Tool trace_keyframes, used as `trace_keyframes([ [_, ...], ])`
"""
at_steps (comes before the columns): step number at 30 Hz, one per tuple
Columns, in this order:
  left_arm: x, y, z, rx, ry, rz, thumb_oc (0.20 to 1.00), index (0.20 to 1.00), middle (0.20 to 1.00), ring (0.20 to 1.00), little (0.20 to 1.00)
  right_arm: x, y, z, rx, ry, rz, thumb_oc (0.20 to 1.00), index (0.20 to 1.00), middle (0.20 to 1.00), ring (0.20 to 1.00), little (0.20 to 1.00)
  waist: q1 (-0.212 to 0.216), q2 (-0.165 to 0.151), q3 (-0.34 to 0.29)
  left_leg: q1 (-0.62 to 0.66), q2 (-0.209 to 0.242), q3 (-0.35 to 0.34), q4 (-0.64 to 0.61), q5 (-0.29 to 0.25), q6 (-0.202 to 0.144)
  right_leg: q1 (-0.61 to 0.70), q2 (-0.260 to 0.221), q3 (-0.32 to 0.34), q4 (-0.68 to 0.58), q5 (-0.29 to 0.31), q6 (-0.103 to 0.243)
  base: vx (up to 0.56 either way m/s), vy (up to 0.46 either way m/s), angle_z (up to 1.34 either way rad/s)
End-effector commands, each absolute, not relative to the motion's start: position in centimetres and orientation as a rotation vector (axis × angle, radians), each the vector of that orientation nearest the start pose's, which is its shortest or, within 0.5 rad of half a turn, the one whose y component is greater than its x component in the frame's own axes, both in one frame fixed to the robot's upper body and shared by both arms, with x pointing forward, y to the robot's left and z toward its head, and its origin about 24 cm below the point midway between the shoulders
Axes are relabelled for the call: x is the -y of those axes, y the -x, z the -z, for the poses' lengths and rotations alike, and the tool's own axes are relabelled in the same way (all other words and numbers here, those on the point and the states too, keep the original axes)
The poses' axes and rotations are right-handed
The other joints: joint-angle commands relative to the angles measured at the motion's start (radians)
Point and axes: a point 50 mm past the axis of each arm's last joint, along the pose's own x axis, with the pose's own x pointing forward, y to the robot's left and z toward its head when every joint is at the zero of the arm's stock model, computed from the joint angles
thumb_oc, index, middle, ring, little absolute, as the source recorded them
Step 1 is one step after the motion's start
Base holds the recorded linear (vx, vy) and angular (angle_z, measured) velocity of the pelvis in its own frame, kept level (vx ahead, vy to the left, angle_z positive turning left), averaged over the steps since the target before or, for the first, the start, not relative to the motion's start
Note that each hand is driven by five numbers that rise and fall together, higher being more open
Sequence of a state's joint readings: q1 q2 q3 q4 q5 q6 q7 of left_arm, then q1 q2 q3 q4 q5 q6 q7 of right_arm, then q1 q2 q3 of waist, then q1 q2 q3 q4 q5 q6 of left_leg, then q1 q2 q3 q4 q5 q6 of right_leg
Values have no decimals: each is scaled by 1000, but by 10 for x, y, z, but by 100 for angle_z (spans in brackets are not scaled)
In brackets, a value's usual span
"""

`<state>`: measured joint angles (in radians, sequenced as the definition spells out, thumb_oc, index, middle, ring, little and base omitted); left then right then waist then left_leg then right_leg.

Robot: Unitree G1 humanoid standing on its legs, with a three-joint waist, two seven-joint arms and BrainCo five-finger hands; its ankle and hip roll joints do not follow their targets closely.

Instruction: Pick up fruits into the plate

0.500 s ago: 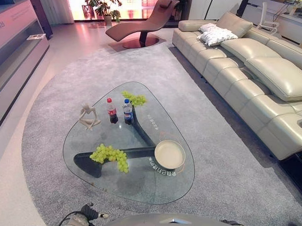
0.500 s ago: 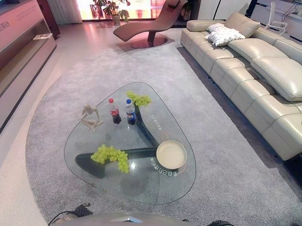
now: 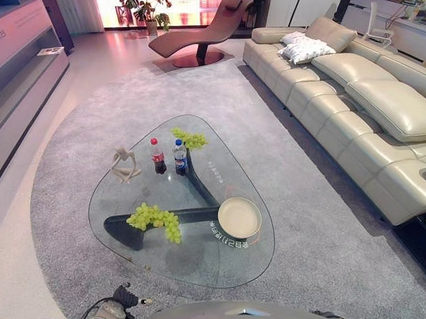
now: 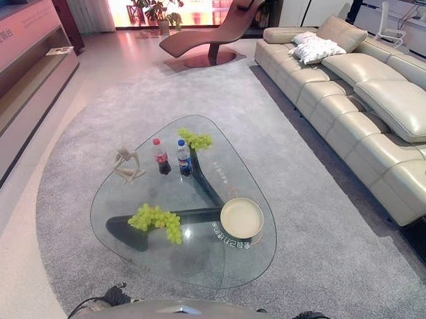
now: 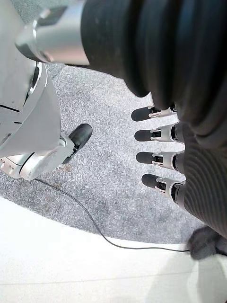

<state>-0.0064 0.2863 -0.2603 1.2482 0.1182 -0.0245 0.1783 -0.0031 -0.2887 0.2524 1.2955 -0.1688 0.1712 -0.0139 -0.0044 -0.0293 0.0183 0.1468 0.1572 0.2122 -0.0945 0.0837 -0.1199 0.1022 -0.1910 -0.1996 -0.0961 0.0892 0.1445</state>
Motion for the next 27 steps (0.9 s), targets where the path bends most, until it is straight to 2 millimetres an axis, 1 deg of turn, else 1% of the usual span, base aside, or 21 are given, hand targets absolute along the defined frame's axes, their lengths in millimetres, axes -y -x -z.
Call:
trace_keyframes([
  [1,-258,-141,138,-980,-692,-81,1000,1000,1000,1000,1000,259,-89,157,-1439,643,-101,1000,1000,1000,1000,1000,-6,16,77,9,0,-21,20,-72,35,43,3,-26,44,-58,1,0,0,0],
  [2,-258,-145,135,-955,-687,-83,1000,1000,1000,1000,1000,260,-90,157,-1437,643,-98,1000,1000,1000,1000,1000,-6,17,79,7,0,-20,21,-71,34,42,3,-25,45,-58,1,0,0,0],
  [3,-257,-154,131,-896,-691,-83,1000,1000,1000,1000,1000,262,-91,156,-1436,645,-92,1000,1000,1000,1000,1000,-7,20,82,5,1,-18,22,-70,34,39,3,-23,47,-58,1,0,0,0],
  [4,-257,-165,124,-821,-732,-97,1000,1000,1000,1000,1000,265,-92,155,-1434,648,-89,1000,1000,1000,1000,1000,-9,23,86,4,1,-16,22,-70,34,36,4,-22,48,-59,1,0,0,0],
  [6,-257,-178,116,-738,-767,-107,1000,1000,1000,1000,1000,268,-93,154,-1435,651,-86,1000,1000,1000,1000,1000,-12,25,89,4,1,-14,19,-69,33,35,4,-20,47,-57,3,19,10,-1],
  [7,-258,-188,108,-680,-800,-126,1000,1000,1000,1000,1000,270,-93,153,-1438,652,-81,1000,1000,1000,1000,1000,-13,27,91,3,1,-11,18,-68,33,33,5,-20,46,-57,3,43,29,-1],
  [8,-261,-202,96,-589,-852,-150,1000,1000,1000,1000,1000,273,-93,152,-1437,656,-75,1000,1000,1000,1000,1000,-16,30,95,-2,2,-9,19,-66,33,26,5,-16,48,-56,4,0,0,0],
  [9,-261,-204,95,-576,-860,-153,1000,1000,1000,1000,1000,274,-93,152,-1437,655,-72,1000,1000,1000,1000,1000,-16,31,96,-3,2,-9,19,-66,33,25,5,-15,49,-56,4,0,0,0],
  [11,-266,-225,74,-459,-915,-187,1000,1000,1000,1000,1000,277,-95,150,-1431,656,-53,1000,1000,1000,1000,1000,-20,36,107,-16,2,-7,21,-62,33,9,6,-7,51,-53,5,0,0,0],
  [12,-267,-229,71,-440,-924,-191,1000,1000,1000,1000,1000,278,-95,150,-1429,657,-52,1000,1000,1000,1000,1000,-21,36,109,-19,2,-6,21,-62,33,6,6,-6,52,-53,5,-21,20,-4],
  [14,-269,-247,51,-337,-996,-209,1000,1000,1000,1000,1000,280,-97,149,-1417,658,-33,1000,1000,1000,1000,1000,-26,40,123,-36,0,-4,22,-58,35,-15,8,2,58,-50,4,-37,22,-6],
  [16,-271,-259,39,-273,-1039,-230,1000,1000,1000,1000,1000,281,-99,148,-1402,657,-19,1000,1000,1000,1000,1000,-30,40,135,-52,-1,-3,23,-55,35,-33,9,9,59,-47,5,-39,15,-8],
  [17,-271,-259,38,-269,-1042,-231,1000,1000,1000,1000,1000,281,-99,148,-1401,656,-19,1000,1000,1000,1000,1000,-30,40,136,-54,-2,-3,23,-55,35,-35,9,10,60,-47,5,-62,10,-7],
  [19,-271,-277,16,-142,-1159,-245,1000,1000,1000,1000,1000,284,-111,144,-1356,655,1,1000,1000,1000,1000,1000,-35,39,169,-85,-5,-5,29,-50,36,-70,9,19,68,-43,4,-152,22,-8],
  [21,-272,-289,-1,-66,-1216,-284,1000,1000,1000,1000,1000,285,-123,140,-1317,661,10,1000,1000,1000,1000,1000,-36,39,198,-114,-9,-10,37,-47,36,-101,11,27,77,-42,1,-204,33,-13],
  [24,-275,-315,-41,117,-1377,-372,1000,1000,1000,1000,1000,288,-150,129,-1240,681,26,1000,1000,1000,1000,1000,-41,36,262,-184,-22,-11,67,-47,41,-169,15,40,102,-39,-8,-218,29,-8],
  [25,-275,-317,-44,136,-1403,-375,1000,1000,1000,1000,1000,288,-152,128,-1233,683,28,1000,1000,1000,1000,1000,-41,35,267,-192,-23,-10,72,-47,41,-177,15,42,106,-39,-9,-168,28,-3],
  [26,-277,-322,-57,202,-1463,-409,1000,1000,1000,1000,1000,288,-160,125,-1208,687,36,1000,1000,1000,1000,1000,-43,35,288,-218,-26,-8,89,-46,41,-202,15,45,120,-40,-13,-234,11,-2],
  [27,-281,-332,-80,294,-1529,-463,1000,1000,1000,1000,1000,289,-176,118,-1153,689,54,1000,1000,1000,1000,1000,-48,30,330,-269,-28,-5,120,-41,38,-246,19,51,150,-41,-18,-223,6,-2],
])
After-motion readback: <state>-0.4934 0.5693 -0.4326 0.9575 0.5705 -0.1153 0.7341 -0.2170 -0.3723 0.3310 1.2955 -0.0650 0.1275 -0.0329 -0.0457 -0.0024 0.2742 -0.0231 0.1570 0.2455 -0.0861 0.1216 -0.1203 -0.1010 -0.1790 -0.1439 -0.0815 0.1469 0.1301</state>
